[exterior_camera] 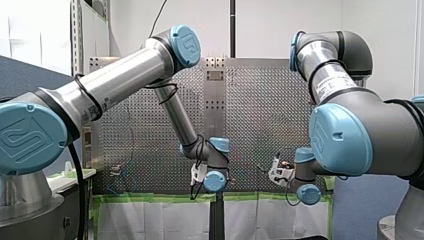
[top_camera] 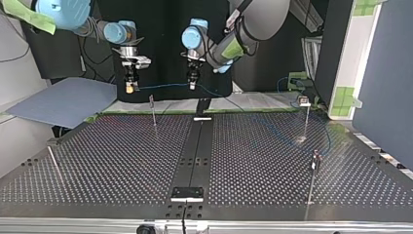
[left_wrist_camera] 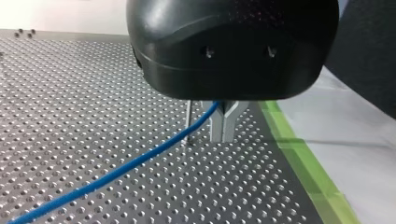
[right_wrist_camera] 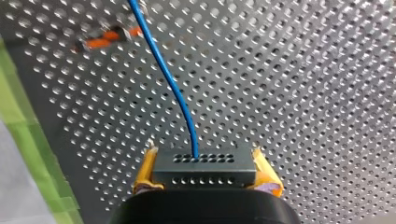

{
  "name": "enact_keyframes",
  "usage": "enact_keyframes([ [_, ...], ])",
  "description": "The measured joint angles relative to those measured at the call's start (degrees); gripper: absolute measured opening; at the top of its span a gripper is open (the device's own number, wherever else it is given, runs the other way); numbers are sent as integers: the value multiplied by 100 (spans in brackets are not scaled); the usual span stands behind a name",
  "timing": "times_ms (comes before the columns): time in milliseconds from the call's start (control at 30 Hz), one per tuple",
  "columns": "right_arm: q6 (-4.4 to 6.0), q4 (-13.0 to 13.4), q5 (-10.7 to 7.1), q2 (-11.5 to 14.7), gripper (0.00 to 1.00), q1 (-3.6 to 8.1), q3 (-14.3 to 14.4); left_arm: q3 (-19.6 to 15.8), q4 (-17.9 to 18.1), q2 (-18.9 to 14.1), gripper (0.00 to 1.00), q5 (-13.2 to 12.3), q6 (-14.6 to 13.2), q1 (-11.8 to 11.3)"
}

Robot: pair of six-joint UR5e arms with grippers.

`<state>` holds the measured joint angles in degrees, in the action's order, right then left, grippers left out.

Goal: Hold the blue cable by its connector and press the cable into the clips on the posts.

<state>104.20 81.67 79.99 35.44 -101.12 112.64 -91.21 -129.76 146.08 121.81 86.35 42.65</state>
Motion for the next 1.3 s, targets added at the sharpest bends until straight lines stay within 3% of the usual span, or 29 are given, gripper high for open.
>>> enact_keyframes([
  [200,-214,-252,-332,-4,0,334,-35,322,-167,256,0,49,77,122],
  [367,-343,-482,-568,-5,0,569,-121,593,-80,486,0,234,192,246],
  [600,-639,-861,-947,-9,0,927,-379,936,-67,607,0,337,206,352],
  [900,-648,-1172,-1348,-20,0,1057,-456,1403,-353,956,0,289,290,455],
  [1133,-573,-1251,-1358,-81,0,1092,-588,1734,-503,1114,0,39,378,481],
  [1300,-618,-1476,-1341,-264,0,1121,-825,1959,-711,1322,0,-99,476,479],
])
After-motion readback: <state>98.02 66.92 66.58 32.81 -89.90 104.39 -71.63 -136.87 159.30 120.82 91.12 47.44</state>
